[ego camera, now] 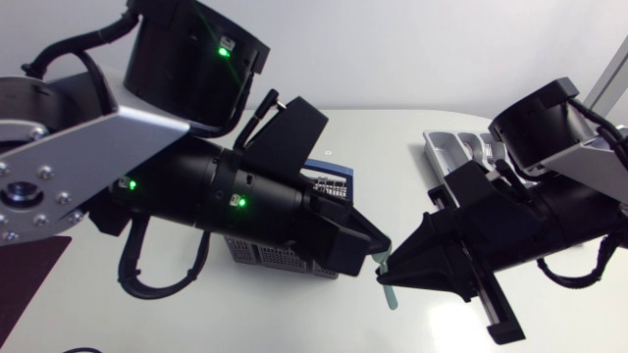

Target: Unload the cutlery basket into the drawer organizer.

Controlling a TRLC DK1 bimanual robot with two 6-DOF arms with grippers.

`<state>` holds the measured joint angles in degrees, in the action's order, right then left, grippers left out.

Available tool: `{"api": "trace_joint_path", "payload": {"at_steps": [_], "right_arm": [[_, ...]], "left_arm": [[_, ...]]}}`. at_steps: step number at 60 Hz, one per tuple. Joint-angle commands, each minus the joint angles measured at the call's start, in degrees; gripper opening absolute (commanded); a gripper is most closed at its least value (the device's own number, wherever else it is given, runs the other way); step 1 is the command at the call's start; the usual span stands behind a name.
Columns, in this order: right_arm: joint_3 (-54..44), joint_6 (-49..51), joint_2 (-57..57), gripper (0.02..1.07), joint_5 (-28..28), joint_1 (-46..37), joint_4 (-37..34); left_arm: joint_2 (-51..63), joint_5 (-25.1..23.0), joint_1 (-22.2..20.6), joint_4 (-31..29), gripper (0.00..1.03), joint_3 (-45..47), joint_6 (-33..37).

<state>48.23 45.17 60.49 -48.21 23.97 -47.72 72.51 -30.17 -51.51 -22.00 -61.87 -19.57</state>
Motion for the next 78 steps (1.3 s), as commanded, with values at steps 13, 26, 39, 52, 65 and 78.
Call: {"api": "trace_joint_path", "payload": {"at_steps": [13, 26, 39, 52, 65, 78], "right_arm": [[0.29, -1.4, -0.37, 0.07, -0.13, 0.03, 0.09], [-1.82, -0.87, -1.51, 0.07, 0.48, -1.38, -0.53], [-3.49, 3.26, -2.04, 0.07, 1.8, -6.48, -2.46], [-3.4, 15.57, 0.33, 0.07, 2.68, -19.04, -6.94], [-1.12, 29.89, 5.43, 0.07, 4.26, -32.14, -11.34], [1.43, 42.9, 11.84, 0.07, 8.13, -43.57, -11.78]], "left_arm": [[0.26, 0.11, 1.5, -0.15, 0.5, -1.33, -1.08], [1.67, 4.77, 5.19, -2.79, 0.79, -8.71, -4.25], [4.83, 7.94, 8.62, -10.17, 0.95, -14.42, -6.0], [6.24, 15.85, 8.62, -14.04, 0.95, -13.81, -5.83], [6.24, 16.46, 9.85, -17.9, 0.97, -13.37, -5.12], [5.98, 22.09, 9.85, -20.36, 0.98, -11.79, -4.07]]}}
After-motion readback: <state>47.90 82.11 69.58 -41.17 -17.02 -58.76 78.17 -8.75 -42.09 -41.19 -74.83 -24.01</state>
